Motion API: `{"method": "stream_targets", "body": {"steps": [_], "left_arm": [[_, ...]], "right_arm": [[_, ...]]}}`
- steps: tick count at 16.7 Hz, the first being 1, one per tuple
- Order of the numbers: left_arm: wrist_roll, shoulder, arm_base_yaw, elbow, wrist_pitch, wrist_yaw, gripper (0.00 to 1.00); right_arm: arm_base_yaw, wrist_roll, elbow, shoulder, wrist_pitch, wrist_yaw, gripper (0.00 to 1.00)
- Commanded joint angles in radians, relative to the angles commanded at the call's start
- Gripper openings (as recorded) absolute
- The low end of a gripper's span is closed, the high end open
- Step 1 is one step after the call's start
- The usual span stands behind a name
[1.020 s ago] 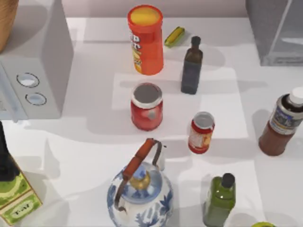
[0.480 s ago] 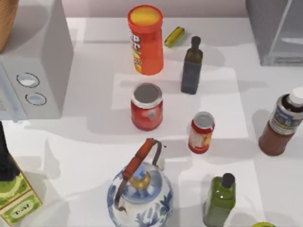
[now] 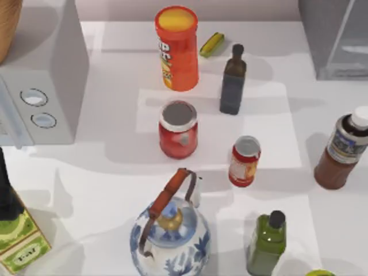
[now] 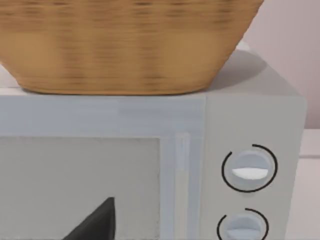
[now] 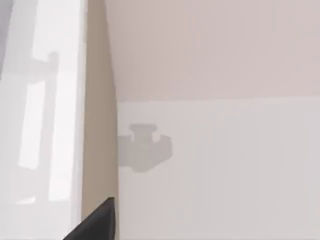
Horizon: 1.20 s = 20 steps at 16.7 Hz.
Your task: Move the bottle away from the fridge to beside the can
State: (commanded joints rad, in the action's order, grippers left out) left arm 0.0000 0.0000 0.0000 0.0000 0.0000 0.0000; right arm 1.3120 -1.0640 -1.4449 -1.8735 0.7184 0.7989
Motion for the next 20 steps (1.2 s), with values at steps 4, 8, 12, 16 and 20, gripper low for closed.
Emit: {"method": "stream_targets", "body": {"steps": [4, 8, 12, 16, 20], "left_arm": [[0.000, 0.000, 0.000, 0.000, 0.000, 0.000, 1.00], [0.000, 0.000, 0.000, 0.000, 0.000, 0.000, 1.00], [0.000, 0.000, 0.000, 0.000, 0.000, 0.000, 1.00], [0.000, 0.000, 0.000, 0.000, 0.000, 0.000, 1.00], [0.000, 0.000, 0.000, 0.000, 0.000, 0.000, 1.00]], "right_arm": [[-0.244, 0.285, 0.074, 0.012, -0.262, -0.029, 1.00], [-0.374, 0.406, 0.135, 0.035, -0.394, -0.041, 1.00], [-0.382, 0.411, 0.140, 0.037, -0.401, -0.041, 1.00], [-0.406, 0.438, 0.144, 0.041, -0.419, -0.073, 1.00], [-0.591, 0.570, 0.204, 0.077, -0.495, -0.220, 1.00]]}}
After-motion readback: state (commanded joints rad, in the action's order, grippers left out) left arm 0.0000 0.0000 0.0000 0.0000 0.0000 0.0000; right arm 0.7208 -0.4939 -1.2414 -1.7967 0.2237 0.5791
